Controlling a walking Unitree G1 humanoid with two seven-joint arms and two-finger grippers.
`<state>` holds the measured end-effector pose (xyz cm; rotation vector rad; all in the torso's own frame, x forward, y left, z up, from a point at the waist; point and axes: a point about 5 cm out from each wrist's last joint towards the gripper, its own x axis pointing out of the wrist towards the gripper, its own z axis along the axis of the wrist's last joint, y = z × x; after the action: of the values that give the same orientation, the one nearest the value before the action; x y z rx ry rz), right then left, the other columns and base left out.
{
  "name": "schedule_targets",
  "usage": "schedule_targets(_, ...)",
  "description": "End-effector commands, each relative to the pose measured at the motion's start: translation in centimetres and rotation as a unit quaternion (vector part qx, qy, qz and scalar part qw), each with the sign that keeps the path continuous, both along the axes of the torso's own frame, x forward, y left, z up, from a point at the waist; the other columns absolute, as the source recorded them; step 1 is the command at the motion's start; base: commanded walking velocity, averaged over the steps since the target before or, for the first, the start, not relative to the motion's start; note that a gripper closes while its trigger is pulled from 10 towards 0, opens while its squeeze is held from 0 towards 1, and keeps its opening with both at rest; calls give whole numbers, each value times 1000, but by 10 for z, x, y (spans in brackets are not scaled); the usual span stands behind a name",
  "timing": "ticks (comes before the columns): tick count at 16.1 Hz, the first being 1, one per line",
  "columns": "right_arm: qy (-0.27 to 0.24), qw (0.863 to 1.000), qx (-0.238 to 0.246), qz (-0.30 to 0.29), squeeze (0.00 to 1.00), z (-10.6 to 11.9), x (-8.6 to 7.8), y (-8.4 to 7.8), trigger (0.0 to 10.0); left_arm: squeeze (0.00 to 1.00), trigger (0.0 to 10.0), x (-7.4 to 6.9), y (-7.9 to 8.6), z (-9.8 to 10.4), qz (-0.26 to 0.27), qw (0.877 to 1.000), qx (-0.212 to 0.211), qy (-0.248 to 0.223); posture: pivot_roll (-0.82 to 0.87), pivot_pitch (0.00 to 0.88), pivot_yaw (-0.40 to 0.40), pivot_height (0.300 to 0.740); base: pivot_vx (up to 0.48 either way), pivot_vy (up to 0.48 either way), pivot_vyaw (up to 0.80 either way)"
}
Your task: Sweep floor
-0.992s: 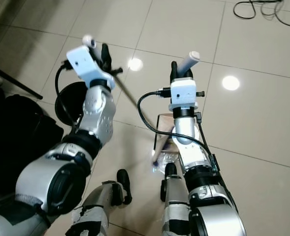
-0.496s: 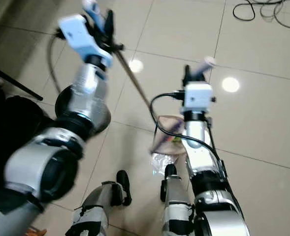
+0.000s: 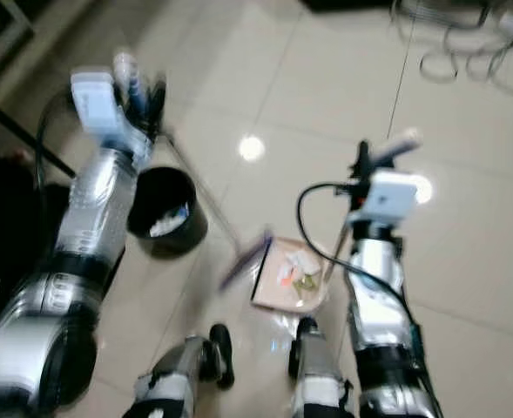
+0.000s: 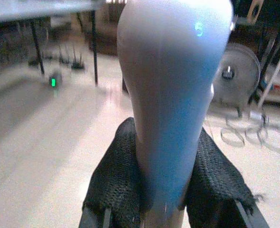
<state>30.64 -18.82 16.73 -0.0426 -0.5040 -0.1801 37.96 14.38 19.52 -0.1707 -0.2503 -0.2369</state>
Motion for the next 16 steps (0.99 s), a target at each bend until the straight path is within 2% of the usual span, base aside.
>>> schedule_targets(1,-31,1000,4,2,0,21,-6,-3,10000,0,10000,-11,1,5,-18,1000,17,-5,-53,103,101,740,0,0,0)
schedule_targets(2,-33,999,5,5,0,27,-8,-3,10000,0,10000,-17,3,1,-21,999,30,4,-53,100,100,740,0,0,0)
schedule_targets(3,-28,999,-5,23,0,41,-9,-2,10000,0,10000,-32,8,-8,-21,998,54,24,-56,83,90,740,0,0,0)
schedule_targets(4,-25,999,-8,30,0,47,-10,-2,10000,0,10000,-38,10,-10,-21,998,61,21,-57,81,90,740,0,0,0)
schedule_targets(5,0,999,-9,54,0,61,-13,2,10000,0,10000,-58,19,-16,-28,997,73,27,-64,68,82,740,0,0,0)
schedule_targets(8,17,997,17,70,0,78,-19,5,10000,0,10000,-77,32,-25,-3,994,94,52,-68,56,65,740,0,0,0)
schedule_targets(11,34,995,39,83,0,91,-22,7,10000,0,10000,-90,37,-31,10,991,110,75,-80,44,51,740,0,0,0)
schedule_targets(12,36,994,49,90,0,104,-23,9,10000,0,10000,-95,37,-35,8,989,124,83,-90,38,43,740,0,0,0)
schedule_targets(16,34,991,49,121,0,126,-22,13,10000,0,10000,-95,32,-39,3,986,141,93,-105,31,14,740,0,0,0)
